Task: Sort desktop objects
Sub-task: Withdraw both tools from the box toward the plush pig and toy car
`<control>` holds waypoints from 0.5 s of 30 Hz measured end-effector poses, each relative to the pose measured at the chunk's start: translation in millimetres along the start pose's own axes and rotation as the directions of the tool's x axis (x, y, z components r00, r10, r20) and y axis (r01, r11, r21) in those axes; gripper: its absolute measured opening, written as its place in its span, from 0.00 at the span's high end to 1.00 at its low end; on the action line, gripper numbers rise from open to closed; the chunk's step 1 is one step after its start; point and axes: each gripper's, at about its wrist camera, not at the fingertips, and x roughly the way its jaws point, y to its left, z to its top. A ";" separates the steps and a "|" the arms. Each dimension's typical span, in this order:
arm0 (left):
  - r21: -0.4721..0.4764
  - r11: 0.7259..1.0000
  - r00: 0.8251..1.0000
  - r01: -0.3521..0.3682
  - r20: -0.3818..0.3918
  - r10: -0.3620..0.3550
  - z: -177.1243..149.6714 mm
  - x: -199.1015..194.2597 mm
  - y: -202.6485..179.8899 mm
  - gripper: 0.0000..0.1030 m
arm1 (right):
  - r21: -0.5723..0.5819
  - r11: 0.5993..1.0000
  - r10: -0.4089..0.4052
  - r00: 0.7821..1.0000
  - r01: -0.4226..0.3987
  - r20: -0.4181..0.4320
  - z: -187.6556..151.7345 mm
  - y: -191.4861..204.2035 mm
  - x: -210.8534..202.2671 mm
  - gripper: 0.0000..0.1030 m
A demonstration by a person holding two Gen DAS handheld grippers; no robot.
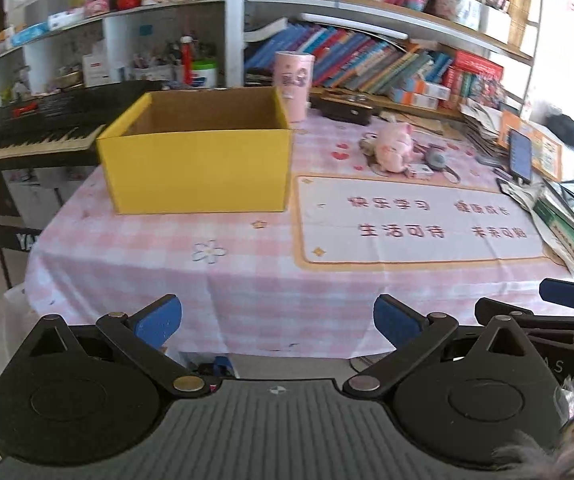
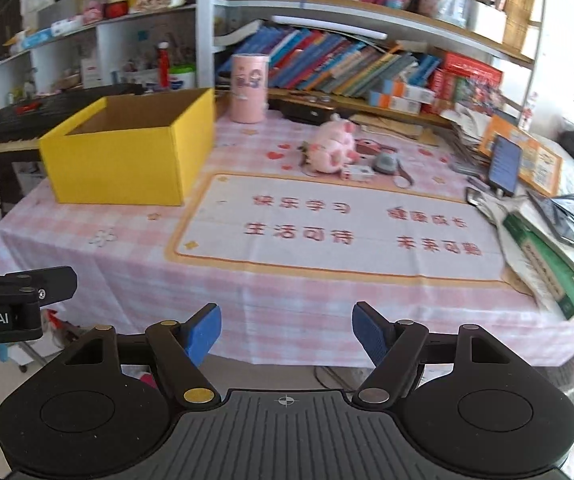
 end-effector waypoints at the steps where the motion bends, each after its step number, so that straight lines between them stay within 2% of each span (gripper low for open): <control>1: 0.006 1.000 1.000 0.013 -0.003 -0.013 1.2 2.5 -4.8 0.00 | 0.005 1.000 -0.009 1.000 0.009 -0.001 0.1 -4.1 -0.1 0.27; 5: 0.043 0.997 0.997 0.071 -0.025 -0.070 4.9 13.2 -24.9 0.00 | 0.036 0.998 -0.054 0.998 0.055 -0.015 -2.2 -22.3 1.1 0.27; 15: 0.088 0.988 0.991 0.129 -0.042 -0.125 26.0 41.4 -66.5 0.00 | 0.092 0.988 -0.118 0.992 0.122 -0.049 5.3 -63.9 13.3 0.26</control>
